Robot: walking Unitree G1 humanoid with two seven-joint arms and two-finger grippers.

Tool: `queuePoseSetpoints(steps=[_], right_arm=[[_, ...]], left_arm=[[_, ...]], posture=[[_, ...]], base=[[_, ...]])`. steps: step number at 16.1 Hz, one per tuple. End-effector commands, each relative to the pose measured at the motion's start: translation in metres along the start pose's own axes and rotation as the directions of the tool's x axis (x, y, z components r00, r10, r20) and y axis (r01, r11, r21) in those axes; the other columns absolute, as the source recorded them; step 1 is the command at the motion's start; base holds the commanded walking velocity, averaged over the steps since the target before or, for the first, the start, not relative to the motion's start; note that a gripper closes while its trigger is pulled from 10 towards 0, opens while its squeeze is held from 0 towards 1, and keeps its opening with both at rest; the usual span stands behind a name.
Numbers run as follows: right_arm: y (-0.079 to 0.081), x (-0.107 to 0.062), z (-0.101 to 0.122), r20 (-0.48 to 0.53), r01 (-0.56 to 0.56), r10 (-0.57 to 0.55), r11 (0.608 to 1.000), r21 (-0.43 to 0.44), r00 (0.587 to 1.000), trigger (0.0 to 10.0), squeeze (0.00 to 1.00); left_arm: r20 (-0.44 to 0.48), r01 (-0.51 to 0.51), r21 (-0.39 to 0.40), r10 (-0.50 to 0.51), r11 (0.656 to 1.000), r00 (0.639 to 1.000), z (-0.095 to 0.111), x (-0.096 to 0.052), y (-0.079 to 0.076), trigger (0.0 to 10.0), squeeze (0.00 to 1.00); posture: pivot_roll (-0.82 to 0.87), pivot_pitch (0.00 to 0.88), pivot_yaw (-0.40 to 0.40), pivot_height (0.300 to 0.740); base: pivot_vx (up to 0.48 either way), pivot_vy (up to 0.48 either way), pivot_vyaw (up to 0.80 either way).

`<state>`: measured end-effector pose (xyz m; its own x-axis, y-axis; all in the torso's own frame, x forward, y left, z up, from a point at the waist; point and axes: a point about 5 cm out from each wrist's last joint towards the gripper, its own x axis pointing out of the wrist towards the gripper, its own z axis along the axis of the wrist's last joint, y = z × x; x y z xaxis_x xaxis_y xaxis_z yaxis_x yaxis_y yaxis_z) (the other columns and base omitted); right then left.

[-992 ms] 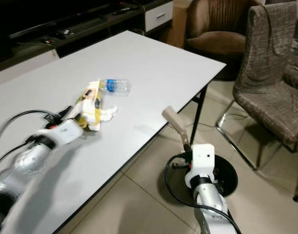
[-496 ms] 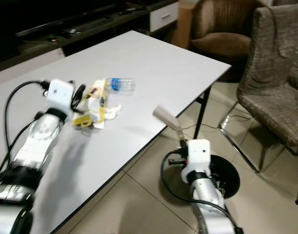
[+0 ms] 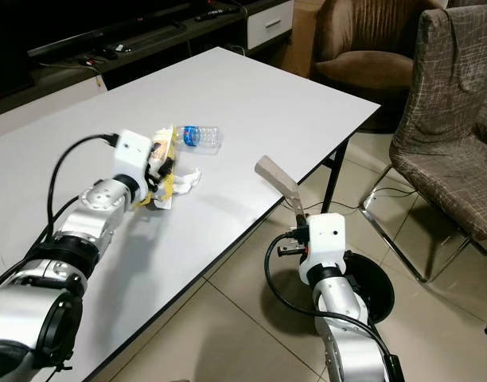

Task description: Picking trash to rubbish bin

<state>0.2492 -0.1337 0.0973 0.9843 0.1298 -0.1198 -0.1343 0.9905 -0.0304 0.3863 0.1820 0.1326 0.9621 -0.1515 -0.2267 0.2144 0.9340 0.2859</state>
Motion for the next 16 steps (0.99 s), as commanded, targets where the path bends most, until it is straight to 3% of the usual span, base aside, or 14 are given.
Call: queuePoseSetpoints(steps=[1,4,8,10,11,15,16], right_arm=[[0.004,-0.001,-0.002,-0.01,-0.015,0.015,1.0,-0.004,1.0,10.0,0.0],[0.006,-0.006,-0.004,-0.021,-0.026,0.025,1.0,-0.006,0.999,10.0,0.0],[0.006,-0.006,-0.006,-0.029,-0.016,0.016,1.0,-0.002,0.999,10.0,0.0],[0.007,-0.006,-0.006,-0.03,-0.017,0.017,1.0,0.001,0.999,10.0,0.0],[0.008,-0.007,-0.007,-0.032,-0.017,0.017,1.0,0.002,0.999,10.0,0.0],[0.007,-0.008,-0.007,-0.035,-0.012,0.012,1.0,0.006,0.999,10.0,0.0],[0.007,-0.008,-0.007,-0.035,-0.012,0.012,1.0,0.006,0.999,10.0,0.0]], left_arm=[[-0.021,-0.015,-0.006,0.014,1.0,1.0,0.003,0.002,0.002,10.0,1.0],[-0.071,-0.028,-0.076,0.022,0.997,0.997,0.002,0.005,0.002,10.0,1.0],[-0.171,-0.027,0.085,0.041,0.996,0.984,-0.01,0.004,-0.001,10.0,1.0],[-0.215,-0.034,0.111,0.057,0.993,0.975,-0.018,0.002,0.001,10.0,0.95],[-0.241,-0.037,0.081,0.056,0.996,0.969,-0.022,0.001,0.002,10.0,0.0],[-0.25,-0.009,0.077,0.028,0.997,0.968,-0.024,0.0,0.0,9.9,0.0],[-0.25,-0.005,0.08,0.025,0.997,0.968,-0.025,0.0,-0.001,1.5,0.0]], posture=[[-0.05,0.0,0.054,0.74],[-0.06,0.0,0.058,0.74],[-0.06,0.0,0.064,0.74],[-0.06,0.0,0.064,0.74],[-0.06,0.0,0.065,0.74],[-0.06,0.0,0.064,0.74],[-0.06,0.0,0.063,0.74]], base=[[0.0,0.0,0.0],[0.0,0.0,0.0],[0.0,0.0,0.0],[0.0,0.0,0.0],[0.0,0.0,0.0],[0.0,0.0,0.0],[0.0,0.0,0.0]])
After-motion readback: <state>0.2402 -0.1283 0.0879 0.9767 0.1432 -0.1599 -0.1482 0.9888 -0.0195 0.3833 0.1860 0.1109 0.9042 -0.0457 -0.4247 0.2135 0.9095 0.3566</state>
